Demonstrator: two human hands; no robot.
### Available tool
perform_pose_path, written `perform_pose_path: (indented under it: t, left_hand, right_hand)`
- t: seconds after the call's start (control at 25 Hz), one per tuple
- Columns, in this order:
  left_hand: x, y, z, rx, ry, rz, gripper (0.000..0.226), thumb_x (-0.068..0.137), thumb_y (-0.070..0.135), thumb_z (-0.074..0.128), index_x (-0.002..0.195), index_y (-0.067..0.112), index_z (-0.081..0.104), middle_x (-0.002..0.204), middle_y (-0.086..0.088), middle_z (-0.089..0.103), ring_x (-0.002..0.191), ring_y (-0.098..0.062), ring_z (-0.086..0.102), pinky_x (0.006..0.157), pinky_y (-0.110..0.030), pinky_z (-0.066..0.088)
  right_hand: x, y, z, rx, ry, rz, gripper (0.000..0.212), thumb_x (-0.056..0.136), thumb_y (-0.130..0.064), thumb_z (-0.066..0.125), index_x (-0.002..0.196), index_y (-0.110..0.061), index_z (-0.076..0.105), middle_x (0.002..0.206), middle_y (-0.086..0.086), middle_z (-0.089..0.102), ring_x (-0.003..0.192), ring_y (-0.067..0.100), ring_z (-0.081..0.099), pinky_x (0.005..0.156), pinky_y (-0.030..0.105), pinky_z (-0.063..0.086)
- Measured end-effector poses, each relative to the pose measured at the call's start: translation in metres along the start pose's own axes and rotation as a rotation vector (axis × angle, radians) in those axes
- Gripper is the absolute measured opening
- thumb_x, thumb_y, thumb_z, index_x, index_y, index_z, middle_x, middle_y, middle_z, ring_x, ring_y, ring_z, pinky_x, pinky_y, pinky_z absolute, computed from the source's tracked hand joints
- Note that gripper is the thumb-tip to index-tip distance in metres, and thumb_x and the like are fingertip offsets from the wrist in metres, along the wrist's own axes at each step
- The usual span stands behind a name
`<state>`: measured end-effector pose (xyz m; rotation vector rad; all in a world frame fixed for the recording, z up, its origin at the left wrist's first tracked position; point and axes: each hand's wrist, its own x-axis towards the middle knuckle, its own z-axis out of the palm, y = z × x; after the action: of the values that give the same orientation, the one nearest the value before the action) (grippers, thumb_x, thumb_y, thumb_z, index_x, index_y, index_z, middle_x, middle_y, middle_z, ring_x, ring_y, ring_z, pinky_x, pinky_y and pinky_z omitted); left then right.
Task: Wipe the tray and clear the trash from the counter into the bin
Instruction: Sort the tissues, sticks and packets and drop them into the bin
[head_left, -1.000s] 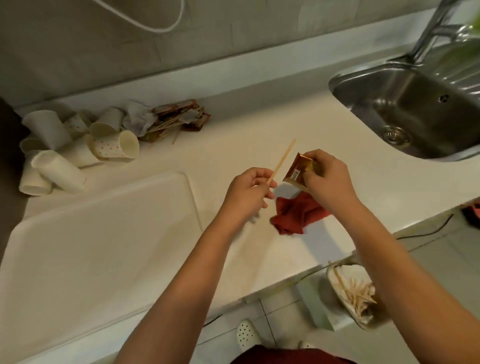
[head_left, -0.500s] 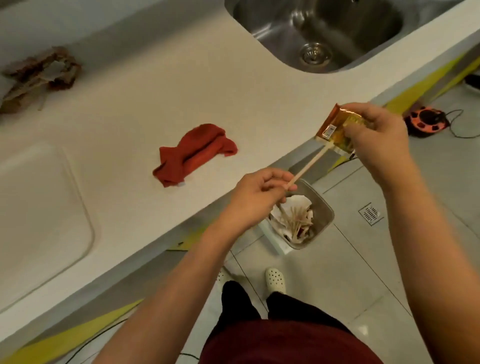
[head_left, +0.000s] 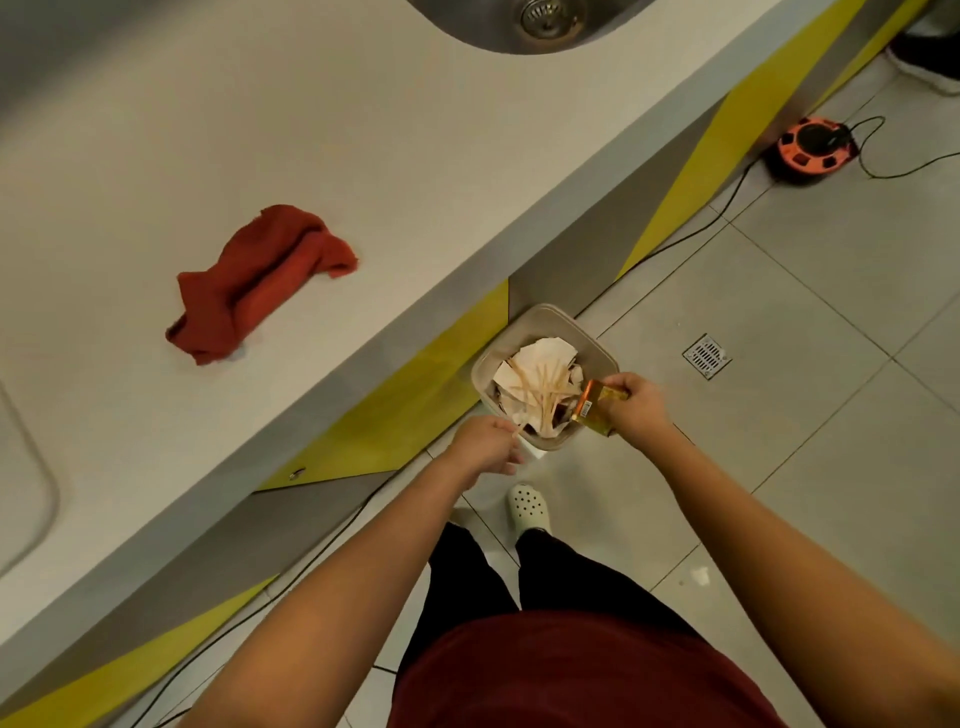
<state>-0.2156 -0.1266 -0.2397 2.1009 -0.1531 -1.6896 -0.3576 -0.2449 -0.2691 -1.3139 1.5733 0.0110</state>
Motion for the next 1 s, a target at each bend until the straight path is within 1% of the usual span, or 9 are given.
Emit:
perform_pose_path:
  t: [0.08,0.16,0.24,0.4,0.52,0.64,0.76,0.88,1.0]
  left_hand:
    - [0.003,0.010,0.000,-0.035,0.024,0.029,0.034,0.092,0.001,0.044,0.125,0.003,0.050,0.097,-0.008,0.060,0.073,-0.013,0.058,0.054,-0.020,0.050]
    - [0.005,0.019,-0.001,-0.017,0.010,0.083,0.043,0.090,0.011,0.052,0.132,0.014,0.046,0.123,-0.004,0.055,0.098,-0.018,0.057,0.071,-0.024,0.047]
    - [0.001,0.025,-0.004,0.019,-0.001,0.114,0.050,0.088,0.020,0.056,0.137,0.021,0.042,0.132,-0.001,0.048,0.118,-0.022,0.047,0.085,-0.029,0.038]
    - [-0.013,0.027,-0.013,0.001,0.001,0.181,0.033,0.090,0.017,0.054,0.123,0.020,0.055,0.114,-0.002,0.059,0.095,-0.016,0.054,0.068,-0.027,0.041]
    - [-0.034,0.033,-0.022,-0.019,-0.002,0.290,0.029,0.091,0.014,0.052,0.119,0.018,0.058,0.102,0.000,0.061,0.079,-0.009,0.055,0.064,-0.023,0.041]
    - [-0.065,0.047,-0.039,-0.108,0.008,0.452,0.024,0.090,0.008,0.052,0.109,0.019,0.060,0.094,0.003,0.062,0.075,-0.007,0.057,0.058,-0.017,0.043]
    - [-0.098,0.060,-0.067,-0.170,0.051,0.579,0.023,0.088,0.003,0.052,0.102,0.020,0.059,0.089,0.006,0.061,0.074,-0.007,0.059,0.055,-0.016,0.045]
    - [-0.130,0.069,-0.103,-0.224,0.083,0.681,0.021,0.089,0.004,0.051,0.094,0.022,0.059,0.089,0.004,0.063,0.076,-0.008,0.059,0.059,-0.020,0.046]
    - [-0.152,0.074,-0.149,-0.254,0.153,0.742,0.014,0.092,0.010,0.052,0.093,0.022,0.059,0.088,0.001,0.064,0.073,-0.007,0.059,0.060,-0.021,0.044]
  right_hand:
    - [0.005,-0.008,0.004,-0.062,-0.012,-0.070,0.033,0.086,-0.004,0.054,0.118,-0.014,0.056,0.116,0.009,0.057,0.090,0.023,0.058,0.063,0.030,0.054]
    - [0.007,-0.015,0.008,-0.154,-0.026,-0.176,0.044,0.084,-0.008,0.057,0.127,-0.017,0.053,0.123,0.005,0.054,0.105,0.024,0.057,0.084,0.035,0.053]
    - [0.008,-0.018,0.009,-0.181,-0.024,-0.212,0.045,0.085,-0.009,0.059,0.129,-0.017,0.052,0.128,0.009,0.050,0.113,0.027,0.054,0.092,0.033,0.048]
    - [-0.003,-0.026,0.015,-0.167,-0.025,-0.227,0.036,0.086,-0.008,0.059,0.122,-0.013,0.056,0.119,0.010,0.054,0.105,0.024,0.054,0.089,0.030,0.046]
    - [-0.025,-0.044,0.021,-0.099,-0.022,-0.342,0.029,0.086,-0.010,0.059,0.114,-0.016,0.059,0.098,0.000,0.056,0.081,0.013,0.055,0.083,0.034,0.049]
    - [-0.053,-0.080,0.018,-0.001,0.034,-0.496,0.023,0.085,-0.009,0.059,0.106,-0.020,0.059,0.082,-0.008,0.052,0.060,0.008,0.047,0.059,0.017,0.043]
    - [-0.084,-0.127,0.011,0.090,0.070,-0.611,0.021,0.085,-0.007,0.059,0.102,-0.020,0.057,0.077,-0.012,0.050,0.052,0.002,0.045,0.049,0.007,0.037]
    - [-0.114,-0.172,0.016,0.139,0.045,-0.715,0.018,0.087,-0.010,0.058,0.101,-0.021,0.057,0.076,-0.013,0.051,0.046,0.000,0.045,0.050,0.012,0.039]
    - [-0.135,-0.214,0.034,0.131,-0.012,-0.788,0.015,0.087,-0.014,0.059,0.100,-0.022,0.058,0.079,-0.012,0.053,0.056,0.010,0.050,0.058,0.027,0.045]
